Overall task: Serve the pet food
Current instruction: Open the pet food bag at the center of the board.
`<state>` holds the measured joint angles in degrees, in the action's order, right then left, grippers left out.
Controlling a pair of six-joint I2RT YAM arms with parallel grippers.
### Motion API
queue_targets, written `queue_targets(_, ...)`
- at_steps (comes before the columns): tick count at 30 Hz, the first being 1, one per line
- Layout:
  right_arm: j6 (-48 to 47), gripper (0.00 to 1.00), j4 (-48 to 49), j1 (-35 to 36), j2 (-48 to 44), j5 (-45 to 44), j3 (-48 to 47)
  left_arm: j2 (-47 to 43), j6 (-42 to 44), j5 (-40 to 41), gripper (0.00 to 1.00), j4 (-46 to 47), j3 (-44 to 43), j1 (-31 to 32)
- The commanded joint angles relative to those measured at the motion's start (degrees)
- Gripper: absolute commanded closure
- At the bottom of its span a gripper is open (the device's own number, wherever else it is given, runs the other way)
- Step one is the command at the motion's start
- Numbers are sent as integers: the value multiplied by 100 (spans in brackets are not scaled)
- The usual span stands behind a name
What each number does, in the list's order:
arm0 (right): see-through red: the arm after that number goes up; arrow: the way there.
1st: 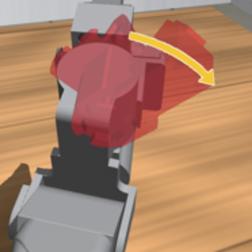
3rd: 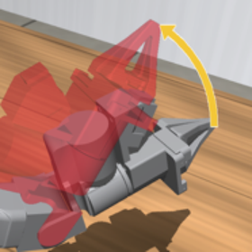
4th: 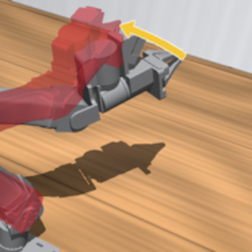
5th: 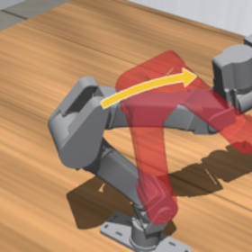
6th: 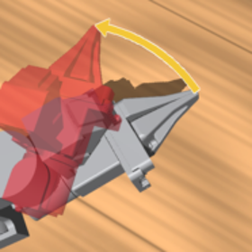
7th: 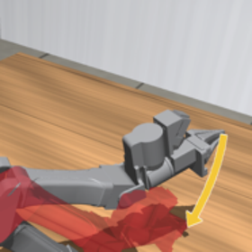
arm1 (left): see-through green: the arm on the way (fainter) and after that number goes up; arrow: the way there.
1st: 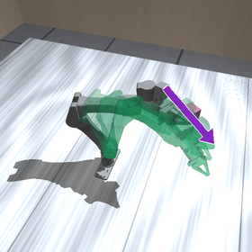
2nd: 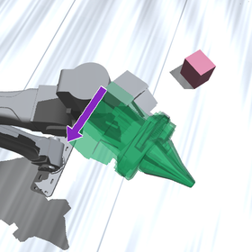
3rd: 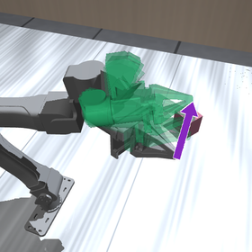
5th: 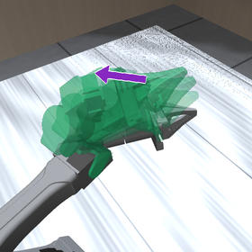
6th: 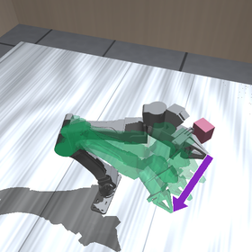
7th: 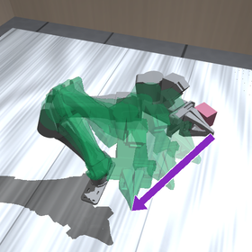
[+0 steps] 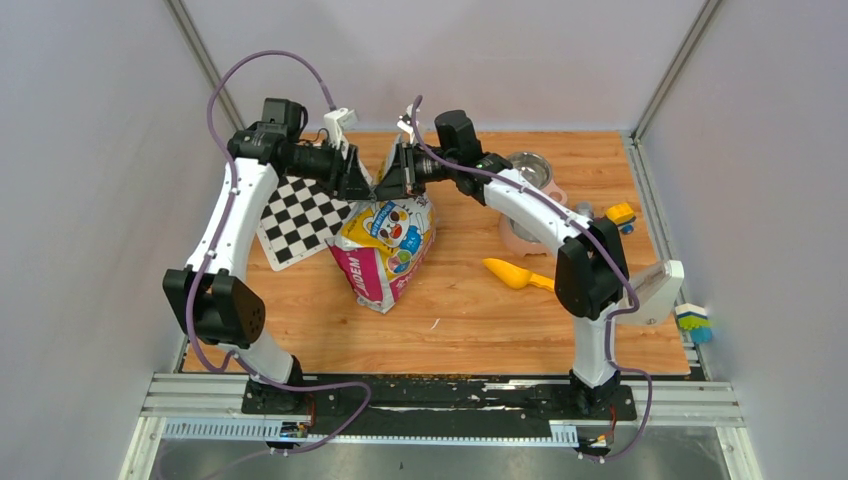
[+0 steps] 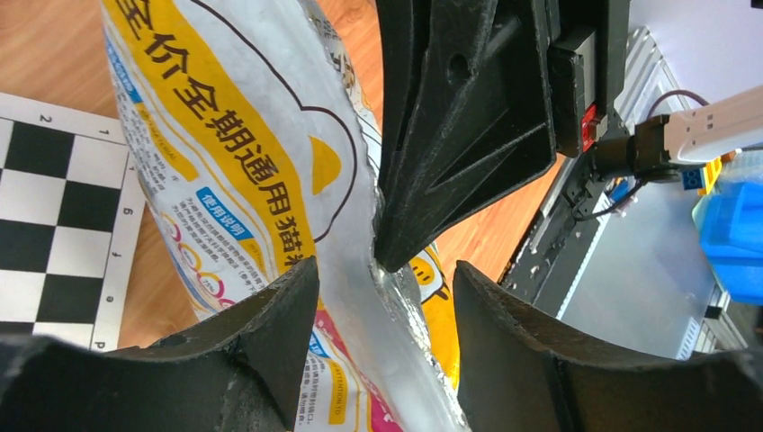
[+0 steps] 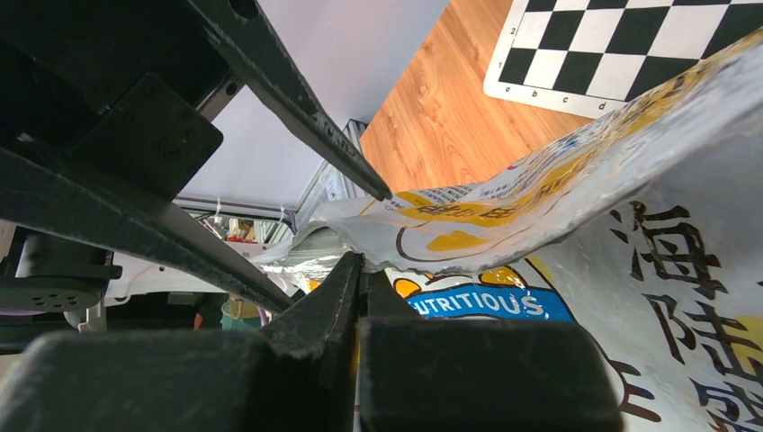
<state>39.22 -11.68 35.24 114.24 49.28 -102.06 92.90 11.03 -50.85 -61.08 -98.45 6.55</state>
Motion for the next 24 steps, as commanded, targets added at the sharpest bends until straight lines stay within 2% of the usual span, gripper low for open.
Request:
queue_targets(1,-226,100,-167,18,-280,-272,-150,-149,158,221,39,-107,-137,89)
queue_targets(5,-264,100,-184,15,-360,-328,-101,-213,120,493,53,-86,-187,101)
queue_targets(12,-318,100,-207,26,-532,-413,-16,-293,88,770,62,-53,-217,109)
queue_targets(17,-389,100,-272,41,-584,-480,-28,-338,33,933,82,-24,-319,158)
queue_targets(24,-376,100,-398,69,-742,-460,-111,-365,-56,1353,100,54,-441,325)
